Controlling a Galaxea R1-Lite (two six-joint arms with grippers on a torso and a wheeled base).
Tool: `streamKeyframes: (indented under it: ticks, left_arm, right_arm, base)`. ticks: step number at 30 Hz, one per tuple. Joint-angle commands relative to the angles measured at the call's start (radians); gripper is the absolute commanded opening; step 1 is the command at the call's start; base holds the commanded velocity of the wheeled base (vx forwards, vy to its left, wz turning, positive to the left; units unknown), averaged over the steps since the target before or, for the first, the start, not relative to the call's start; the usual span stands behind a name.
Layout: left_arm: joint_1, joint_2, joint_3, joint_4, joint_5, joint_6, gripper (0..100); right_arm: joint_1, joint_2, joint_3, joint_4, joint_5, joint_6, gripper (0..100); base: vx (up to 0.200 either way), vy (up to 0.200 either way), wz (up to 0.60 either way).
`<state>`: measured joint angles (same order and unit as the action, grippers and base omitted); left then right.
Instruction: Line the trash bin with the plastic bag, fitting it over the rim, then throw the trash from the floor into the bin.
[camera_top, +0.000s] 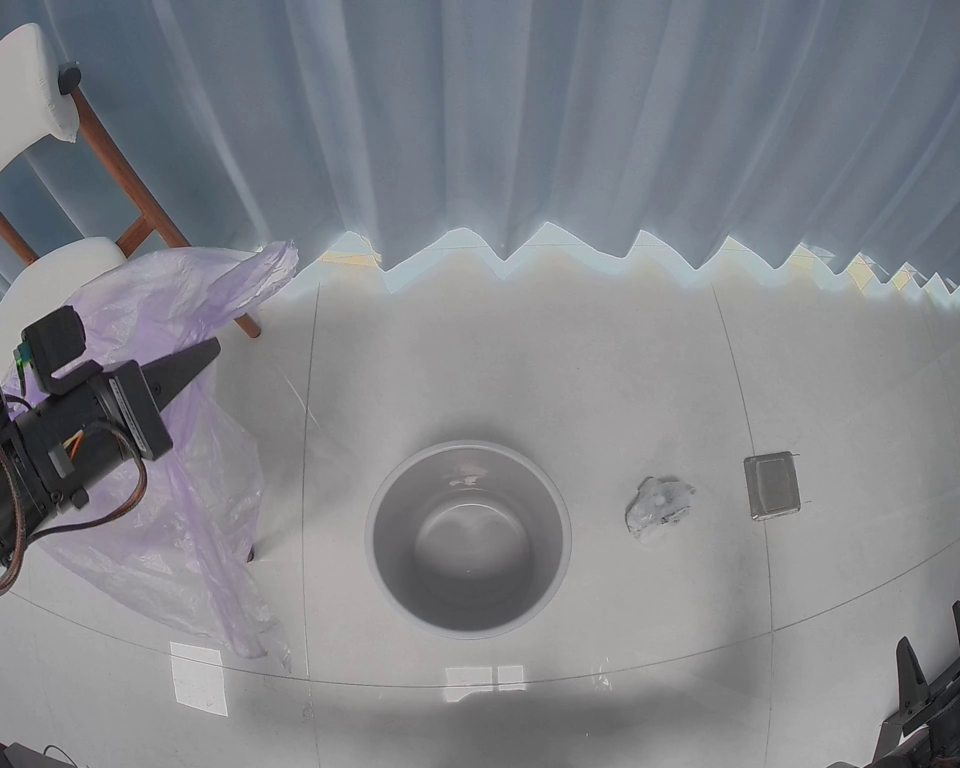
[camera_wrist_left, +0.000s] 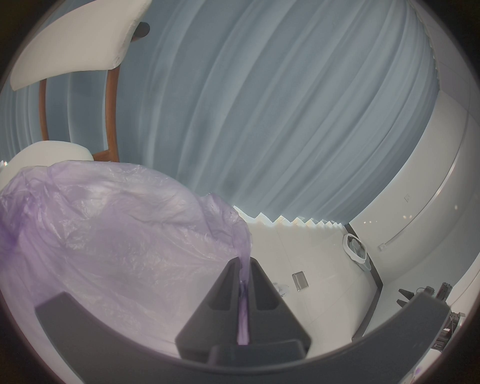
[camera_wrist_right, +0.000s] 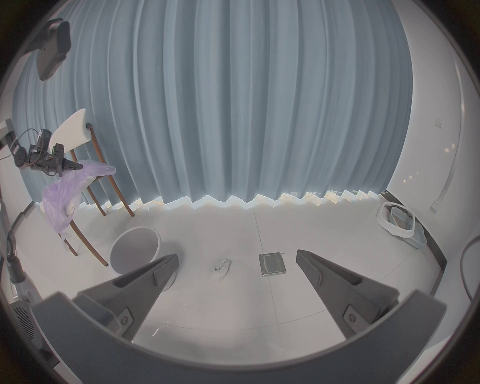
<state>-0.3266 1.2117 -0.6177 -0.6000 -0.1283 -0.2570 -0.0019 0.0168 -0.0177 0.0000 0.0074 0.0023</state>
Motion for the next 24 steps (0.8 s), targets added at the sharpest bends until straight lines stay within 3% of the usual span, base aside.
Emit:
streamKeyframes:
  ticks: [1, 7, 24]
  left_arm:
    - [0.003, 0.057, -0.01, -0.073, 0.001, -0.004, 0]
    - [0.004, 0.111, -0.013, -0.208, 0.009, -0.064, 0]
    - [-0.092, 0.223, 0.003, -0.343, 0.009, -0.062, 0]
  right_arm:
    - [0.0, -0.017, 0.018, 0.0, 0.0, 0.001, 100]
    - [0.0, -0.017, 0.018, -0.002, 0.0, -0.001, 100]
    - [0.0, -0.017, 0.018, -0.002, 0.0, 0.001, 100]
  base:
    - [0.0, 0.0, 0.0]
    - [0.0, 0.0, 0.0]
    - [0.0, 0.0, 0.0]
